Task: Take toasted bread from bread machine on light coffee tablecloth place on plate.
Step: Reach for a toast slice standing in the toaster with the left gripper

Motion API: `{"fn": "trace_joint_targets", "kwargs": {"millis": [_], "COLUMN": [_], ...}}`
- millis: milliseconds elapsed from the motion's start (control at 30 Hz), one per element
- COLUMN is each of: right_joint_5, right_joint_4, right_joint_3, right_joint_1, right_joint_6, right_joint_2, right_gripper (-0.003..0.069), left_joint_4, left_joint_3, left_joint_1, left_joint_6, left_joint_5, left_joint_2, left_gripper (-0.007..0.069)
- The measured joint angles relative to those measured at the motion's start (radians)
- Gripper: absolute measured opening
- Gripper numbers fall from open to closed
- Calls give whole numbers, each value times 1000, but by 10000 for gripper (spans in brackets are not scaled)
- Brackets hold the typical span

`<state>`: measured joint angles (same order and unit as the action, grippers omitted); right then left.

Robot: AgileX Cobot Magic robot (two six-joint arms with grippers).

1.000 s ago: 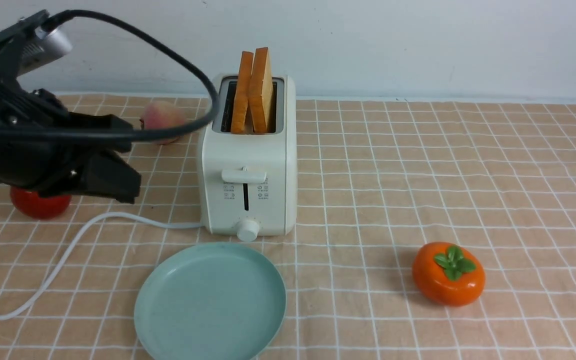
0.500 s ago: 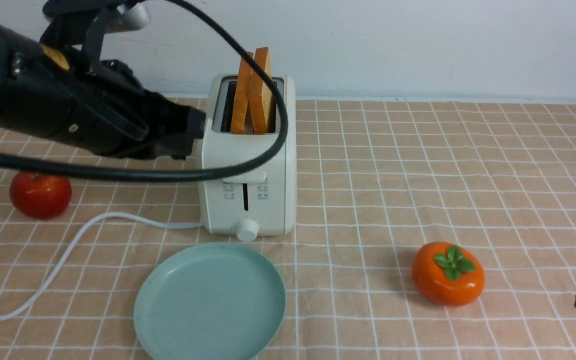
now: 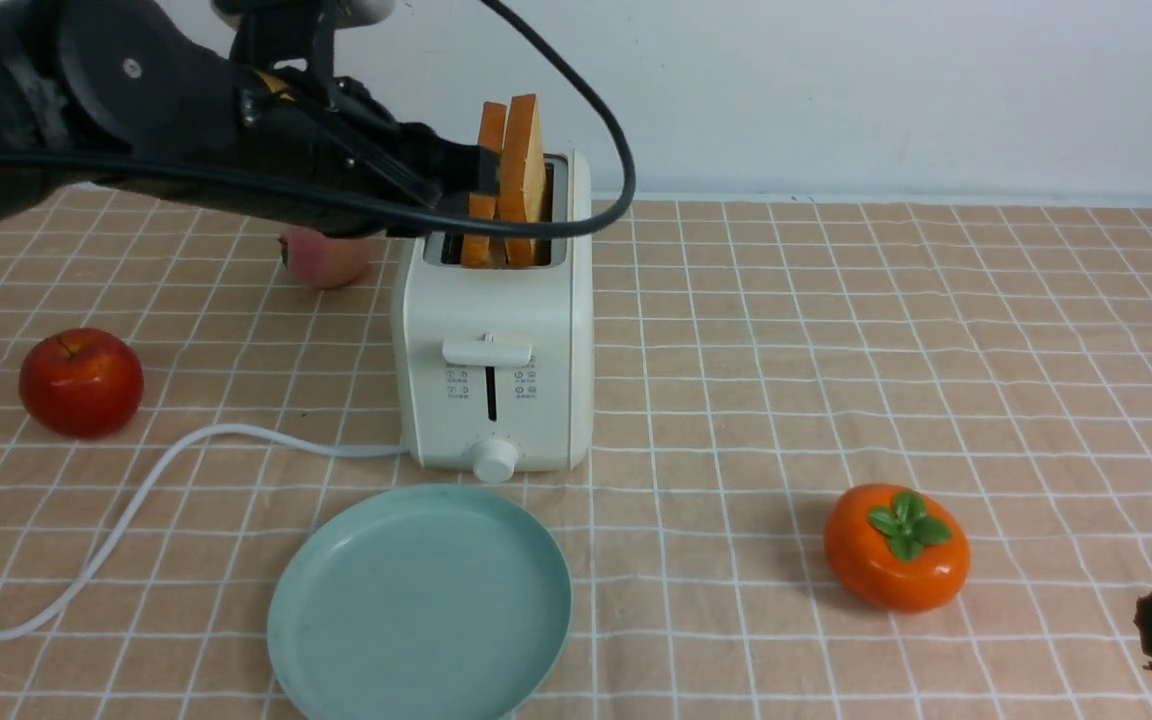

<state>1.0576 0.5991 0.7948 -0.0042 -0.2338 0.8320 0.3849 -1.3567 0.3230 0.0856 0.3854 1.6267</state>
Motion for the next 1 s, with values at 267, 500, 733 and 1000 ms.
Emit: {"fn": "trace_joint_targets", "kwargs": {"millis": [267, 500, 733, 1000], "right_joint_5": [0, -7, -15, -15], "right_joint_4": [0, 0, 5, 15], "right_joint_3": [0, 0, 0, 0], "right_joint_1": [0, 0, 0, 0], "right_joint_6": [0, 0, 0, 0], "right_joint_2": [0, 0, 0, 0], "right_gripper": [-1, 1, 4, 4], "left_joint_4": [17, 20, 18, -54], "left_joint_3": [-3, -4, -6, -7], "left_joint_1": [0, 0, 0, 0], "left_joint_6": [67, 73, 75, 77], "left_joint_5": [-111, -166, -231, -183], "left_joint_2": [111, 129, 147, 104], "left_gripper": [391, 393, 242, 39]}}
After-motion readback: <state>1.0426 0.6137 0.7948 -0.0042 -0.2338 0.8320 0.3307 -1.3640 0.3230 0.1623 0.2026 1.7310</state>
